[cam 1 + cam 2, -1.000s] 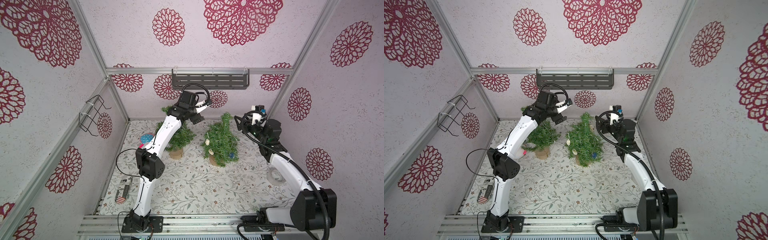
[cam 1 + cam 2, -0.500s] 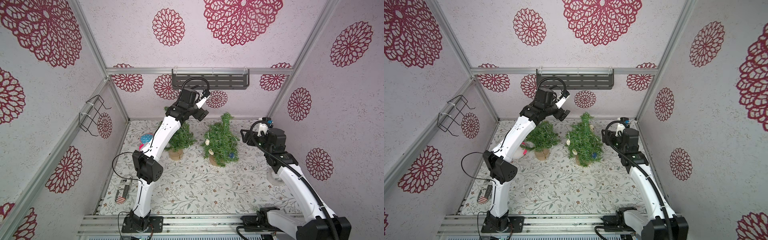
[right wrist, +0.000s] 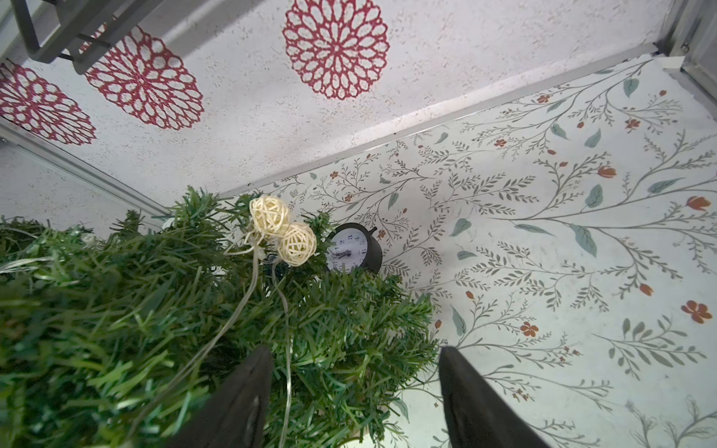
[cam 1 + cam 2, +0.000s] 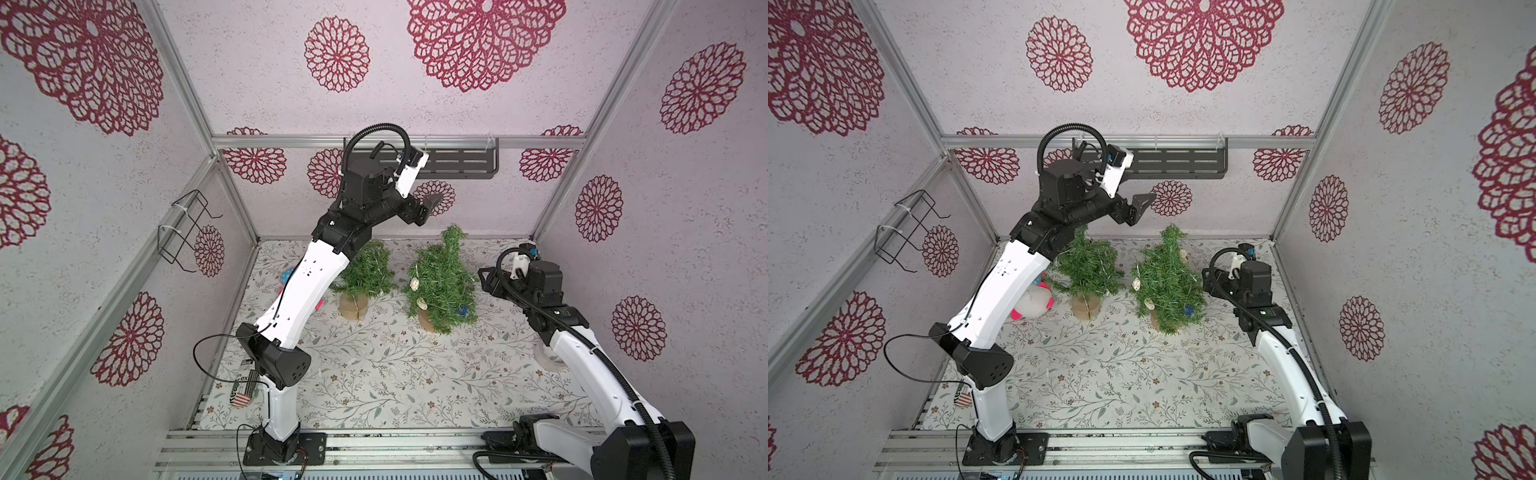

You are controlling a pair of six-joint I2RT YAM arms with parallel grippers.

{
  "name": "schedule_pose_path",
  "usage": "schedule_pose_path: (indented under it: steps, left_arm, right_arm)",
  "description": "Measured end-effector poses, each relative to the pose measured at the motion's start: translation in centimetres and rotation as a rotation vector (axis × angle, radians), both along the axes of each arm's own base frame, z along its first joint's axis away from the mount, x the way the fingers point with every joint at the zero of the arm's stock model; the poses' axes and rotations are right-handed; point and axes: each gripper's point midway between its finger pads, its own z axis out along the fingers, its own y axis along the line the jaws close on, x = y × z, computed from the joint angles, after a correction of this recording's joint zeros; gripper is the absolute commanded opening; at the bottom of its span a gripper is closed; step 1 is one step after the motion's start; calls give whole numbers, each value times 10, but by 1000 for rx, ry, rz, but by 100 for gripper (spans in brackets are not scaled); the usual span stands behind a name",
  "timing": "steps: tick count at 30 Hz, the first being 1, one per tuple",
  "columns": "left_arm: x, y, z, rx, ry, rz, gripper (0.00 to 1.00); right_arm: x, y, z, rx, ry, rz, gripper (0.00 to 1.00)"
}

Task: Wrap string light around the christmas tree
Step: Wrap the light string around the Christmas tree, then reset both arms

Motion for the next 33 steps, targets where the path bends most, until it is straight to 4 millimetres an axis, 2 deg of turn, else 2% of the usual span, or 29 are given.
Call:
schedule_pose_path:
  steps: [2, 5, 8, 11, 16, 18, 20, 22, 24, 25, 28, 29, 31, 33]
  left_arm:
    - [10, 6, 2, 22, -21, 42, 94]
    - [19, 25, -5, 67, -9, 131, 92]
    - [20, 65, -22, 106, 50, 259, 93]
    - [4, 125, -31, 104, 105, 423, 93]
    - [-46, 243, -5, -61, 111, 726, 90]
    - [-69, 284, -5, -120, 104, 847, 89]
    - [-87, 311, -28, -144, 130, 947, 89]
    - [-101, 332, -71, -136, 178, 1032, 92]
    - [-106, 342, -126, -96, 237, 1091, 95]
    - [-109, 347, -160, -63, 274, 1117, 97]
    - [-116, 354, -256, 64, 374, 1161, 99]
    - [-120, 356, -278, 95, 389, 1169, 99]
    - [-128, 361, -315, 134, 402, 1189, 100]
    - [-128, 363, -330, 133, 383, 1197, 98]
  right_arm:
    - [-1, 1, -1, 1, 2, 4, 70]
    - [-2, 1, -1, -3, 3, 10, 70]
    - [-4, -1, -5, -26, 15, 4, 69]
    - [-6, -9, -13, -71, 39, -19, 67]
    - [-7, -28, -22, -138, 69, -88, 67]
    - [-6, -40, -24, -159, 77, -132, 65]
    - [-5, -57, -25, -173, 75, -192, 65]
    - [-6, -81, -30, -186, 56, -275, 67]
    - [-11, -102, -40, -220, 23, -353, 71]
    - [-14, -110, -48, -244, 11, -383, 73]
    - [-26, -123, -79, -339, -4, -420, 74]
    - [-28, -126, -89, -369, -2, -425, 74]
    - [-30, -129, -110, -426, 7, -426, 75]
    - [-26, -131, -123, -458, 5, -427, 75]
